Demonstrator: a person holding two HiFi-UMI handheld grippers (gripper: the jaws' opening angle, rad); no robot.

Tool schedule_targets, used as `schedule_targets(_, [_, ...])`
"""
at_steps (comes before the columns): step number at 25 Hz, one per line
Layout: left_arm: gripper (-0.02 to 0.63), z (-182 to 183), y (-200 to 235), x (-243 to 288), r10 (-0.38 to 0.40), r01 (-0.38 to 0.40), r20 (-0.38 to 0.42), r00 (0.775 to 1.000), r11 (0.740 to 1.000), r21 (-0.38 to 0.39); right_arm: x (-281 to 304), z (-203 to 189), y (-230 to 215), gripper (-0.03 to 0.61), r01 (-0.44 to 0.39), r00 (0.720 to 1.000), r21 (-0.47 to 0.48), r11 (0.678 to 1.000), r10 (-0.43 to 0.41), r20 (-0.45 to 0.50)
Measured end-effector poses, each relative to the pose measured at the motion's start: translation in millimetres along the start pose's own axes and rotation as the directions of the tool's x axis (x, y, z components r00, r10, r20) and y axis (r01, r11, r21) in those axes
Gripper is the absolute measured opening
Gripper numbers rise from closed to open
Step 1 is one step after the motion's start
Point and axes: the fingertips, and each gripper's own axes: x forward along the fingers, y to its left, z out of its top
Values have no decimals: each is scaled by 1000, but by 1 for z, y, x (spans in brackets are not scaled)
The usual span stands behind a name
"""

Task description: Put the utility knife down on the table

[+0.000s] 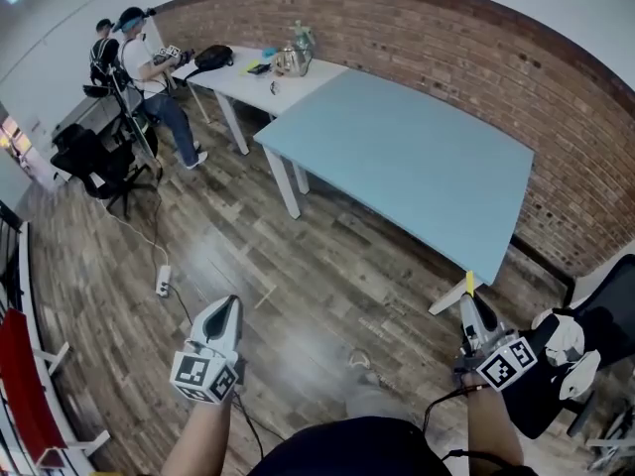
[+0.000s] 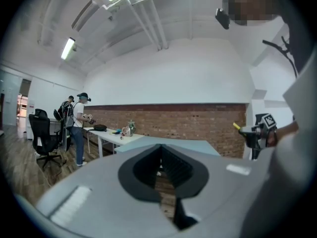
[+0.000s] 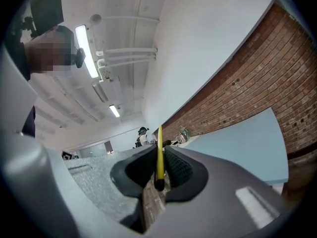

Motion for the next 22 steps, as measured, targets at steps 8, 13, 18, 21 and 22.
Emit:
schedule_targets(8, [3,25,10,100,-25,25,-6,1000,1000,-4,83,19,-64,48,-3,1000,52,999,4,-17])
schedule_targets(13, [3,38,25,147,-3,3,13,1000,1000,-13,139,31,-95,48,-37,999,45,998,38,-13])
schedule_targets(18, [3,41,36,176,-16,17,17,1000,999,-51,182,30,-107,48,-61,998,42,997,63,-29])
schedule_targets(21, [3,41,48,194,-14,14,10,1000,999,-48,200,26,-111,48,-62,997,42,997,64,-46])
schedule_targets(22, [3,42,52,201,-18,18,9,1000,999,-48,205,25,-114,48,-58,997,45,997,60,-49])
